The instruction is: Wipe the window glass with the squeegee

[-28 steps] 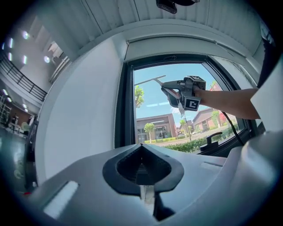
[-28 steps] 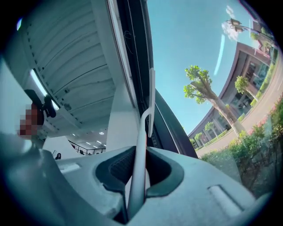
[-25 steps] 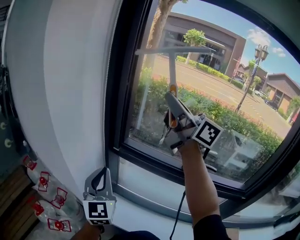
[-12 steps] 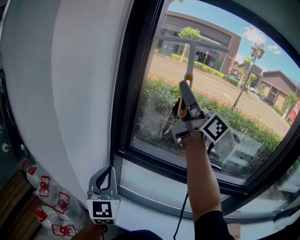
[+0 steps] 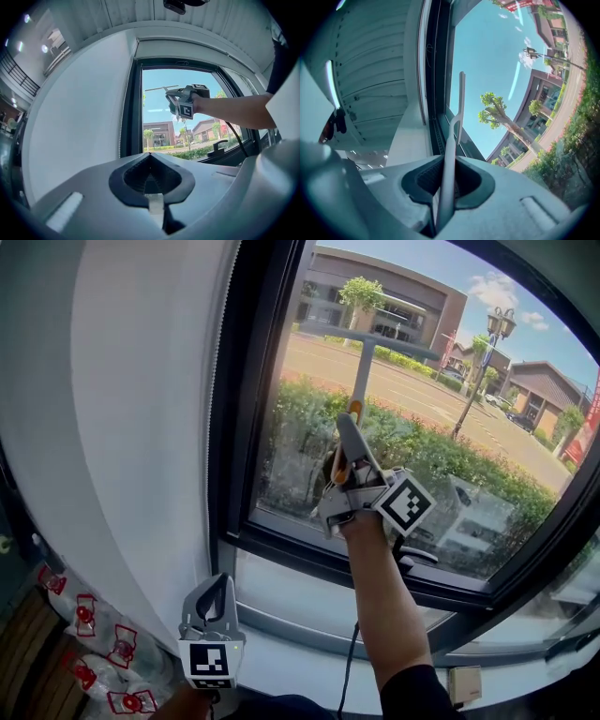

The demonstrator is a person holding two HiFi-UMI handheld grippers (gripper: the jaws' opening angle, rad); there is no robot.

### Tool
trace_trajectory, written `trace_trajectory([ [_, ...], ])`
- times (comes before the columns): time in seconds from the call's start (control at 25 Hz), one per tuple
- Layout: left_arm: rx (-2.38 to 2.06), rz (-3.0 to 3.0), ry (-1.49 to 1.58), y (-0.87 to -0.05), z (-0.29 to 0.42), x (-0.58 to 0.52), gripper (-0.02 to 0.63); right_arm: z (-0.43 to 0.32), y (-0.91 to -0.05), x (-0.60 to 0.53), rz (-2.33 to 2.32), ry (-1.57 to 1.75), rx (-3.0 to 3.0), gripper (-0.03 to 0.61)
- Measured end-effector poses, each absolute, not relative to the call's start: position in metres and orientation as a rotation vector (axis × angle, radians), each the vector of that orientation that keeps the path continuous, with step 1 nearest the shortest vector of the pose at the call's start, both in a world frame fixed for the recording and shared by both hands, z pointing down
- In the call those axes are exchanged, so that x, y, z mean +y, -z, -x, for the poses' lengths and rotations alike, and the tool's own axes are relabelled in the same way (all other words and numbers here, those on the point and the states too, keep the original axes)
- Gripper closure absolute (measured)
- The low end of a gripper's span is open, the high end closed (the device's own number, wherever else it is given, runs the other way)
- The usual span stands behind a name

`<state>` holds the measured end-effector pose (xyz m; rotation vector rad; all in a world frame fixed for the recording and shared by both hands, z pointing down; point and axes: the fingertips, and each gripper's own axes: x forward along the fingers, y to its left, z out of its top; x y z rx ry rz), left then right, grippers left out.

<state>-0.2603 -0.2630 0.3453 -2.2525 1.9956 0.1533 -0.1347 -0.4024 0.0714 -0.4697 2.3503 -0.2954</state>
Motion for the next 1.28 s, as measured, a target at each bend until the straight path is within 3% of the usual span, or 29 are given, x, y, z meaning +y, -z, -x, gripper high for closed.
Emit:
trace_trajectory([
  [0.56,1.965,2.395,-0.047,-0.393,0.216,-0.266,0.595,0.135,-0.271,-0.378,0.533,0.707,2.267,0.534],
  [0.96,1.986,2.378,-0.062,-0.392,0.214,-0.272,0.595,0.127,-0.269,-0.371,0.579,0.584,2.371,0.535],
  [1.28,1.85,2.376,-0.134,-0.344,0.176,-0.289,0.595,0.083,-0.177,-0.355,0.482,0.357,2.411,0.535],
])
